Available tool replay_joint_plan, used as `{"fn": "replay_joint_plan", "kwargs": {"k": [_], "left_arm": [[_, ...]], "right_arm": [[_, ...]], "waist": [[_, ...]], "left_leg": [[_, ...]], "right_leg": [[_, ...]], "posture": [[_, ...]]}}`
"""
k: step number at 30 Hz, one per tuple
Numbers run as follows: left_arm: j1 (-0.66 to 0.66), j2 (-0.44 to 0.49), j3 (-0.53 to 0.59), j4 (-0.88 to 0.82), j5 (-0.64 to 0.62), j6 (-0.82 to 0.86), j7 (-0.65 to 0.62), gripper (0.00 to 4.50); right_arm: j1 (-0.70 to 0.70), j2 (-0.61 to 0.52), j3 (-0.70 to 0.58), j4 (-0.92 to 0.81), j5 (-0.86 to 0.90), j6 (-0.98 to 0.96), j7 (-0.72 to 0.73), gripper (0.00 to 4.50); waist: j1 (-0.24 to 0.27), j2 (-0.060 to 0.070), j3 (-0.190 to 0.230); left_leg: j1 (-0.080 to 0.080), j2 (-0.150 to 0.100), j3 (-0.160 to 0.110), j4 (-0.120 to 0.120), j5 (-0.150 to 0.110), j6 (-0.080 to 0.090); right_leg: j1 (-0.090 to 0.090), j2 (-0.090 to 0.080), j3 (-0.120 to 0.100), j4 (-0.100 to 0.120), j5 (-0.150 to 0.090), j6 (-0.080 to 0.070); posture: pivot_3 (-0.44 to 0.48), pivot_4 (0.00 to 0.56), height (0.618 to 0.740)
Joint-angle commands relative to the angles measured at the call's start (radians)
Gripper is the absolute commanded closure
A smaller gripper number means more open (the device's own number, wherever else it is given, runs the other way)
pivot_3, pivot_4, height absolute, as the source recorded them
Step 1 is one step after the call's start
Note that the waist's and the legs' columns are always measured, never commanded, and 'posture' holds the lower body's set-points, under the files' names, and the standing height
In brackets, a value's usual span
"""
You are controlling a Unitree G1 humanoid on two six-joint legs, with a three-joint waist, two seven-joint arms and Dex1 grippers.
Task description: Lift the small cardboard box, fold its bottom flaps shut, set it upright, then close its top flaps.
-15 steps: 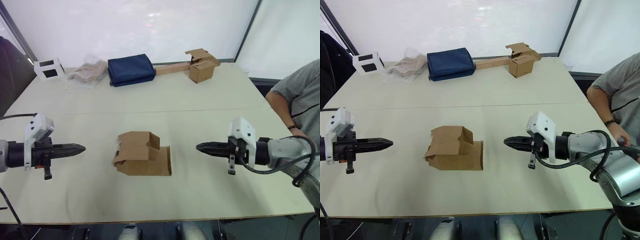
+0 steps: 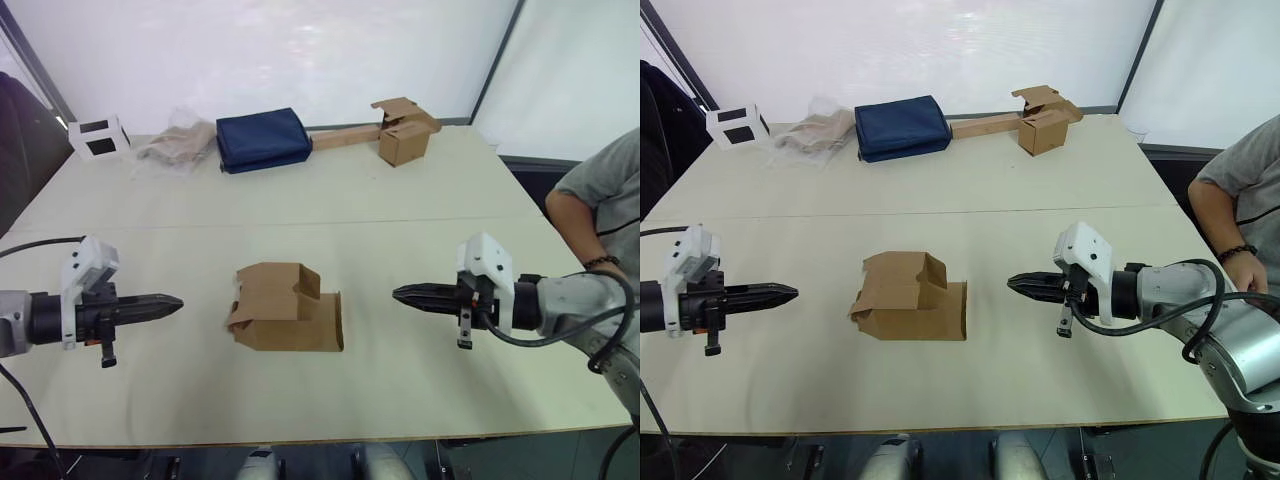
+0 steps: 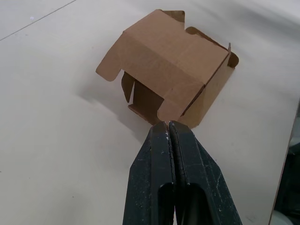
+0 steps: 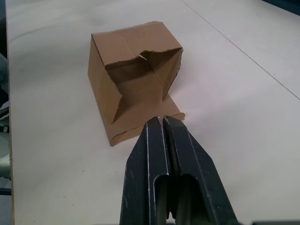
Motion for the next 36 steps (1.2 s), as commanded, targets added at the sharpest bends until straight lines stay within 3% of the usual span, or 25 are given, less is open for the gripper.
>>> {"fn": "replay_joint_plan", "kwargs": {"k": [1, 14, 20, 23, 25, 28, 32, 33, 36], "left_arm": [[-0.001, 0.003, 0.028, -0.03, -0.016, 0.006, 0.002, 4.45], [-0.015, -0.01, 0.015, -0.045, -0.02, 0.015, 0.03, 4.45], [-0.066, -0.005, -0.025, -0.009, -0.013, 0.037, 0.045, 4.45], [-0.063, 0.001, -0.09, 0.009, 0.053, 0.023, 0.073, 4.45], [-0.097, -0.015, -0.102, 0.022, 0.007, 0.104, 0.096, 4.45], [-0.145, -0.047, -0.11, 0.039, -0.074, 0.216, 0.116, 3.8], [-0.224, -0.099, -0.077, 0.099, -0.214, 0.415, 0.165, 2.17], [-0.225, -0.1, -0.079, 0.112, -0.229, 0.442, 0.161, 2.01], [-0.266, -0.131, -0.05, 0.201, -0.307, 0.583, 0.209, 0.87]], "right_arm": [[-0.007, -0.015, -0.034, -0.03, 0.017, 0.0, 0.002, 4.5], [-0.038, -0.008, -0.019, 0.0, 0.007, -0.003, 0.017, 4.5], [-0.048, 0.011, -0.013, -0.002, 0.01, -0.005, -0.004, 4.5], [-0.046, 0.017, 0.006, -0.007, -0.007, -0.015, -0.011, 4.5], [-0.048, 0.022, 0.009, 0.0, -0.011, -0.019, -0.011, 4.5], [-0.058, 0.031, 0.016, 0.011, -0.017, -0.025, -0.013, 4.5], [-0.068, 0.051, 0.038, 0.007, -0.023, -0.029, -0.021, 4.5], [-0.073, 0.058, 0.05, 0.002, -0.025, -0.03, -0.023, 4.5], [-0.087, 0.075, 0.092, 0.004, -0.054, -0.047, -0.024, 4.5]], "waist": [[0.0, 0.0, 0.0], [0.0, 0.0, 0.0], [0.0, 0.0, 0.0], [-0.002, 0.0, 0.0], [-0.001, 0.0, 0.0], [0.001, 0.0, 0.0], [0.0, 0.0, 0.0], [-0.001, 0.0, 0.0], [-0.005, 0.0, 0.0]], "left_leg": [[0.0, 0.0, 0.0, 0.0, 0.0, 0.0], [0.0, 0.0, 0.0, 0.0, 0.0, 0.0], [0.0, 0.0, 0.0, 0.0, 0.0, 0.0], [0.0, 0.0, 0.0, 0.0, 0.0, 0.0], [0.0, 0.0, 0.0, 0.0, 0.0, 0.0], [0.0, 0.0, 0.0, 0.0, 0.0, 0.0], [0.0, 0.0, 0.0, 0.001, 0.0, 0.0], [0.0, 0.0, 0.0, 0.001, 0.0, 0.0], [0.0, 0.0, 0.0, 0.001, 0.0, 0.0]], "right_leg": [[0.0, 0.0, 0.0, 0.0, 0.0, 0.0], [0.0, 0.0, 0.0, 0.0, 0.0, 0.0], [0.0, 0.0, 0.0, 0.0, 0.0, 0.0], [0.0, 0.0, 0.0, 0.0, 0.0, 0.0], [0.0, 0.0, 0.0, 0.0, 0.0, 0.0], [0.0, 0.0, 0.0, 0.0, 0.0, 0.0], [0.0, 0.0, 0.0, 0.001, 0.0, 0.0], [0.0, 0.0, 0.0, 0.001, 0.0, 0.0], [0.0, 0.0, 0.0, 0.001, 0.0, 0.0]], "posture": [[0.0, 0.15, 0.74], [0.0, 0.15, 0.74], [0.0, 0.15, 0.74], [0.0, 0.15, 0.74], [0.0, 0.15, 0.74], [0.0, 0.15, 0.74], [0.0, 0.15, 0.74], [0.0, 0.15, 0.74], [0.0, 0.15, 0.74]]}}
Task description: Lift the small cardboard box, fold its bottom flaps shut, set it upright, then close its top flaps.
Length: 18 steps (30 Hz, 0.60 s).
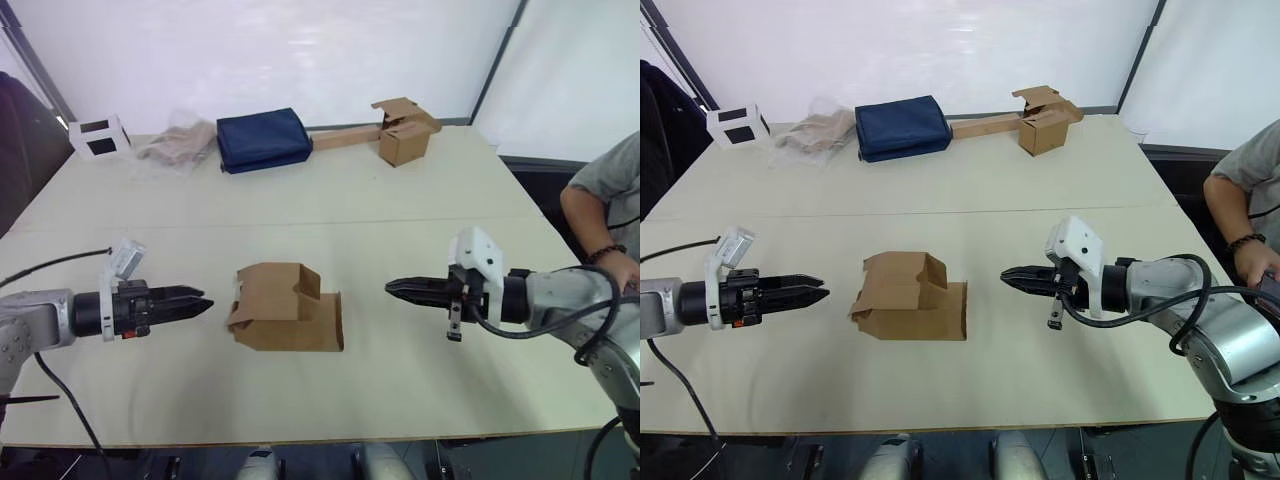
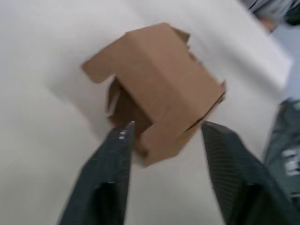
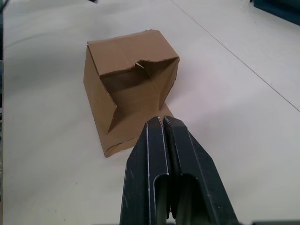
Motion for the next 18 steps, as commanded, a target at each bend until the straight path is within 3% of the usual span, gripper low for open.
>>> {"fn": "replay_joint_plan", "kwargs": {"k": [1, 3, 11, 18], "left_arm": [[-0.051, -0.029, 0.071, 0.092, -0.114, 0.17, 0.055, 0.52], [-0.07, -0.045, 0.082, 0.118, -0.142, 0.224, 0.08, 0.03], [-0.164, -0.135, 0.074, 0.228, -0.195, 0.454, 0.185, 0.03], [-0.264, -0.254, 0.063, 0.337, -0.145, 0.433, 0.254, 0.03]], "right_arm": [[-0.029, 0.018, 0.039, -0.013, -0.032, -0.033, -0.002, 4.5], [-0.037, 0.026, 0.046, -0.007, -0.039, -0.039, -0.002, 4.5], [-0.044, 0.047, 0.053, -0.006, -0.06, -0.042, -0.011, 4.5], [-0.034, 0.05, 0.04, -0.017, -0.078, -0.044, -0.03, 4.5]], "waist": [[0.001, 0.0, 0.0], [0.002, 0.0, 0.0], [0.006, -0.001, 0.0], [0.005, -0.001, -0.001]], "left_leg": [[0.0, 0.0, 0.0, 0.0, 0.0, 0.0], [0.0, 0.0, 0.0, 0.0, 0.0, 0.0], [0.0, -0.001, -0.001, 0.001, 0.0, 0.0], [0.0, -0.001, -0.001, 0.001, 0.0, -0.001]], "right_leg": [[0.0, 0.0, 0.0, 0.0, 0.0, 0.0], [0.0, 0.0, 0.0, 0.0, 0.0, 0.0], [0.0, -0.001, -0.001, 0.0, 0.0, 0.0], [0.0, -0.001, -0.001, 0.001, 0.0, 0.0]], "posture": [[0.0, 0.15, 0.74], [0.0, 0.15, 0.74], [0.0, 0.15, 0.74], [0.0, 0.15, 0.74]]}}
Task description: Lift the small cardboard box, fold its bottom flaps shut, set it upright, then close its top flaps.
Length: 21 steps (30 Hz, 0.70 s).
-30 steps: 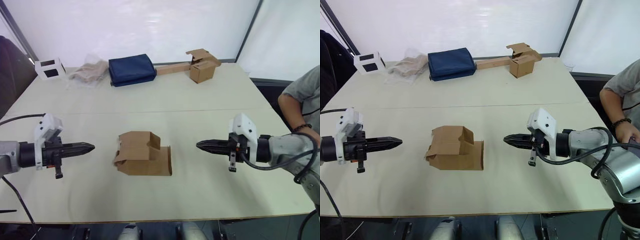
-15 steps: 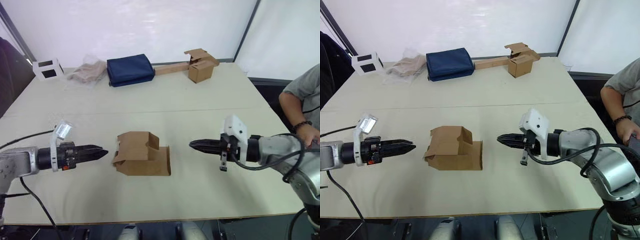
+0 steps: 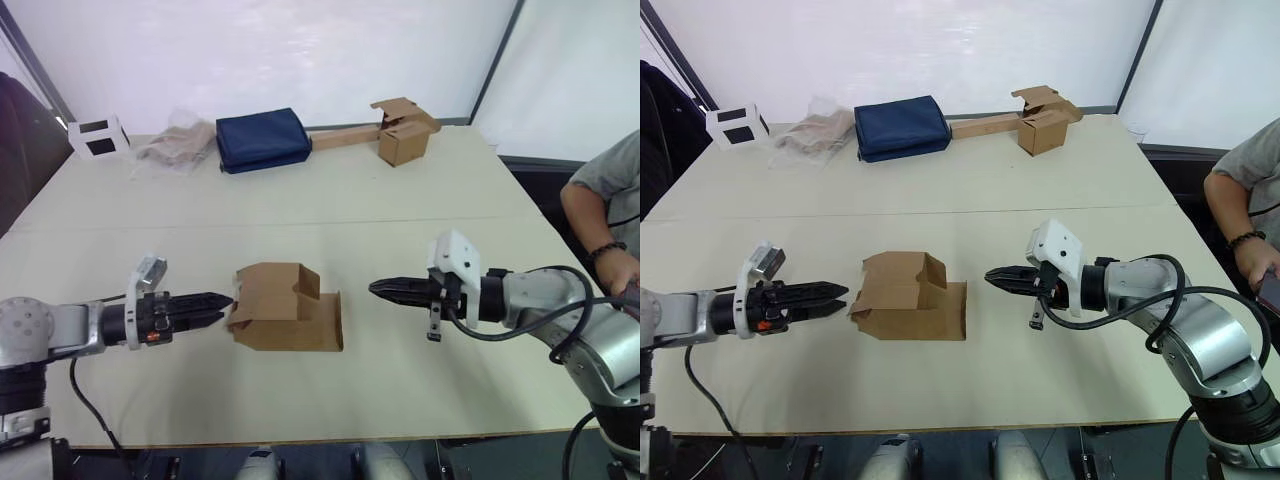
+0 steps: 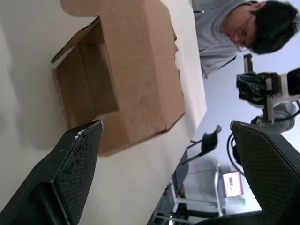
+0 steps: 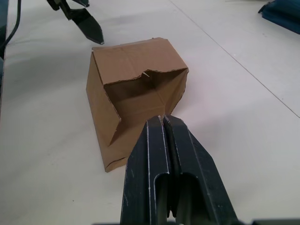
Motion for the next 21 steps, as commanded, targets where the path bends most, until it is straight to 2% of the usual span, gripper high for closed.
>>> {"fn": "replay_joint_plan", "kwargs": {"k": [1, 12, 21], "left_arm": [[-0.057, -0.036, 0.005, 0.048, 0.022, -0.025, 0.019, 0.03], [-0.183, -0.09, -0.102, 0.181, 0.104, -0.105, -0.043, 0.03], [-0.224, -0.107, -0.188, 0.215, 0.143, -0.135, -0.125, 0.03]], "right_arm": [[0.002, 0.002, -0.03, -0.029, -0.004, -0.017, -0.017, 4.5], [0.033, -0.007, -0.057, -0.074, 0.009, 0.003, -0.058, 4.5], [0.046, -0.013, -0.072, -0.099, 0.016, 0.016, -0.08, 4.5]], "waist": [[0.001, 0.0, 0.0], [0.001, 0.0, 0.0], [0.0, 0.0, 0.0]], "left_leg": [[0.0, 0.0, 0.0, 0.0, 0.0, 0.0], [0.0, 0.0, 0.0, 0.0, 0.0, 0.0], [0.0, -0.001, 0.0, 0.0, 0.0, 0.0]], "right_leg": [[0.0, 0.0, 0.0, 0.0, 0.0, 0.0], [0.0, 0.0, 0.0, 0.0, 0.0, 0.0], [0.0, 0.0, 0.0, 0.0, 0.0, 0.0]], "posture": [[0.0, 0.15, 0.74], [0.0, 0.15, 0.74], [0.0, 0.15, 0.74]]}}
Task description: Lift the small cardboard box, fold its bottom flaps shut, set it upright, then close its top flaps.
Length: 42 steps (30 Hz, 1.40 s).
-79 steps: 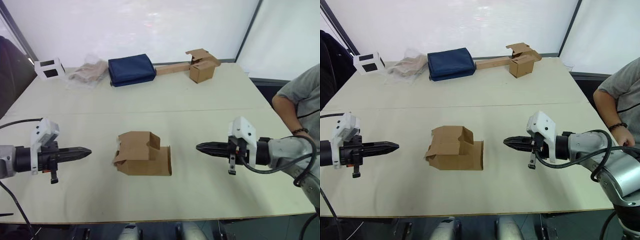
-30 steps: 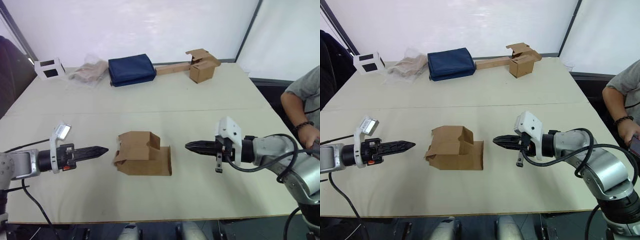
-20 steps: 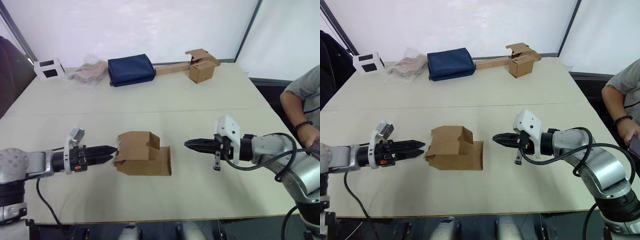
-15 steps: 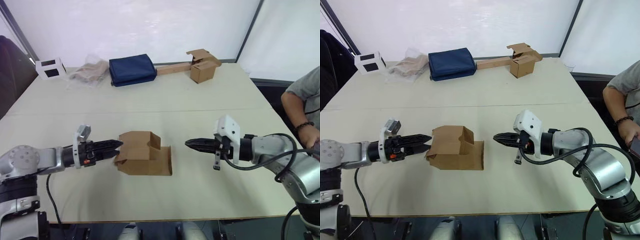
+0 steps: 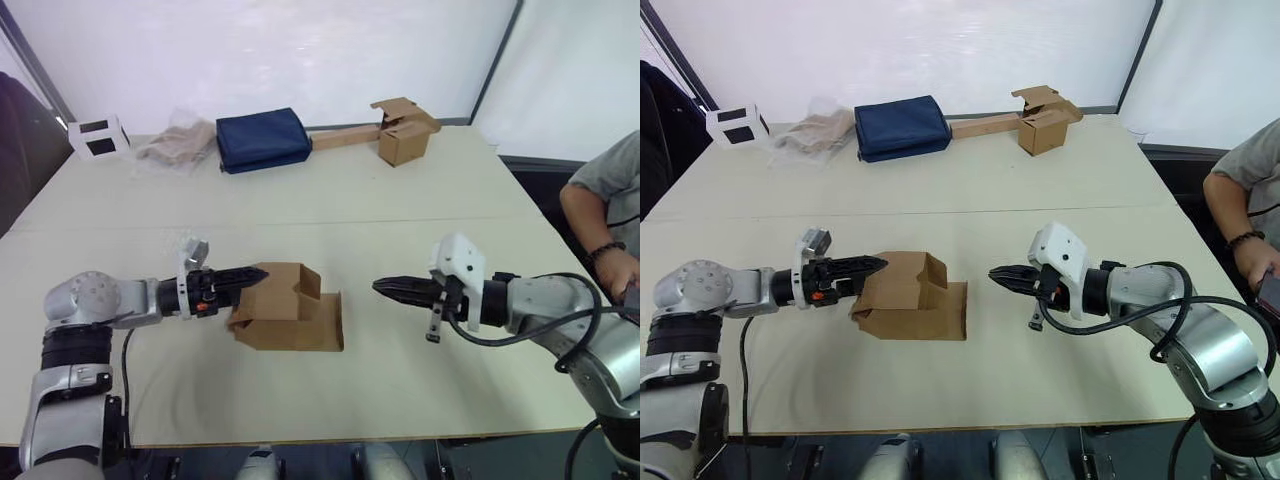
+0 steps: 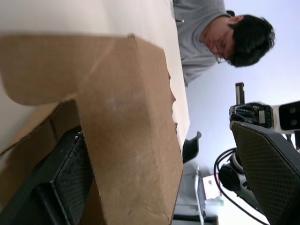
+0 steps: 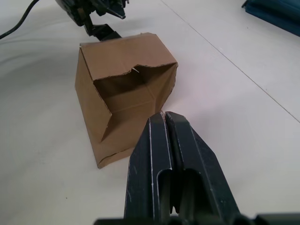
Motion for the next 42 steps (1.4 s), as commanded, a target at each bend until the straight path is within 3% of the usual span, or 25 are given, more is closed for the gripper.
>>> {"fn": "replay_joint_plan", "kwargs": {"k": [1, 2, 5, 15, 24, 27, 30, 35, 42], "left_arm": [[-0.022, 0.017, -0.015, -0.007, 0.011, -0.012, -0.047, 0.03], [-0.021, 0.02, -0.019, -0.008, 0.014, -0.012, -0.054, 0.03], [-0.019, 0.025, -0.028, -0.013, 0.022, -0.012, -0.072, 0.66], [-0.013, 0.056, -0.024, -0.045, 0.026, 0.014, -0.102, 4.43], [-0.056, 0.039, 0.117, -0.142, -0.049, 0.109, -0.028, 4.43], [-0.045, 0.017, 0.135, -0.384, -0.072, -0.041, -0.028, 4.43], [0.002, -0.026, 0.12, -0.558, 0.012, -0.307, -0.04, 4.43], [0.025, -0.018, 0.029, -0.583, 0.16, -0.616, -0.124, 4.43], [0.016, 0.0, -0.025, -0.542, 0.22, -0.765, -0.184, 4.43]], "right_arm": [[-0.002, -0.011, -0.038, -0.045, 0.014, 0.001, -0.006, 4.5], [-0.001, -0.011, -0.04, -0.046, 0.014, 0.002, -0.006, 4.5], [0.0, -0.01, -0.042, -0.05, 0.013, 0.004, -0.005, 4.5], [-0.007, -0.006, -0.032, -0.045, 0.011, 0.002, 0.002, 4.5], [-0.001, -0.001, -0.033, -0.046, 0.013, 0.003, 0.0, 4.5], [-0.015, 0.026, -0.037, -0.03, 0.004, -0.011, -0.026, 4.5], [-0.046, 0.067, -0.046, 0.0, -0.003, -0.022, -0.065, 4.5], [-0.118, 0.148, -0.07, 0.08, -0.013, -0.031, -0.152, 4.5], [-0.239, 0.234, -0.085, 0.182, -0.037, -0.052, -0.246, 4.5]], "waist": [[0.0, 0.0, 0.0], [0.0, 0.0, 0.0], [0.0, 0.0, 0.0], [0.0, 0.0, 0.0], [0.0, 0.0, 0.0], [0.001, 0.0, 0.0], [0.003, 0.0, 0.0], [0.001, 0.0, 0.0], [0.0, 0.0, 0.0]], "left_leg": [[0.0, 0.0, 0.0, 0.0, 0.0, 0.0], [0.0, 0.0, 0.0, 0.0, 0.0, 0.0], [0.0, 0.0, 0.0, 0.0, 0.0, 0.0], [0.0, 0.0, 0.0, 0.0, 0.0, 0.0], [0.0, 0.0, 0.0, 0.0, 0.0, 0.0], [-0.001, 0.0, 0.0, 0.0, 0.0, 0.0], [-0.002, 0.0, 0.0, 0.0, 0.003, -0.005], [0.0, 0.0, 0.001, -0.001, 0.005, -0.009], [-0.002, 0.0, 0.001, -0.001, 0.001, -0.002]], "right_leg": [[0.0, 0.0, 0.0, 0.0, 0.0, 0.0], [0.0, 0.0, 0.0, 0.0, 0.0, 0.0], [0.0, 0.0, 0.0, 0.0, 0.0, 0.0], [0.0, 0.0, 0.0, 0.0, 0.0, 0.0], [0.0, 0.0, 0.0, 0.0, 0.0, 0.0], [0.0, 0.0, 0.0, 0.0, 0.0, 0.0], [-0.001, -0.001, 0.0, 0.0, 0.0, 0.0], [-0.001, -0.001, 0.001, 0.0, 0.0, 0.0], [-0.001, -0.001, 0.0, -0.001, 0.0, 0.0]], "posture": [[0.0, 0.15, 0.74], [0.0, 0.15, 0.74], [0.0, 0.15, 0.74], [0.0, 0.15, 0.74], [0.0, 0.15, 0.74], [0.0, 0.15, 0.74], [0.0, 0.15, 0.74], [0.0, 0.15, 0.74], [0.0, 0.15, 0.74]]}}
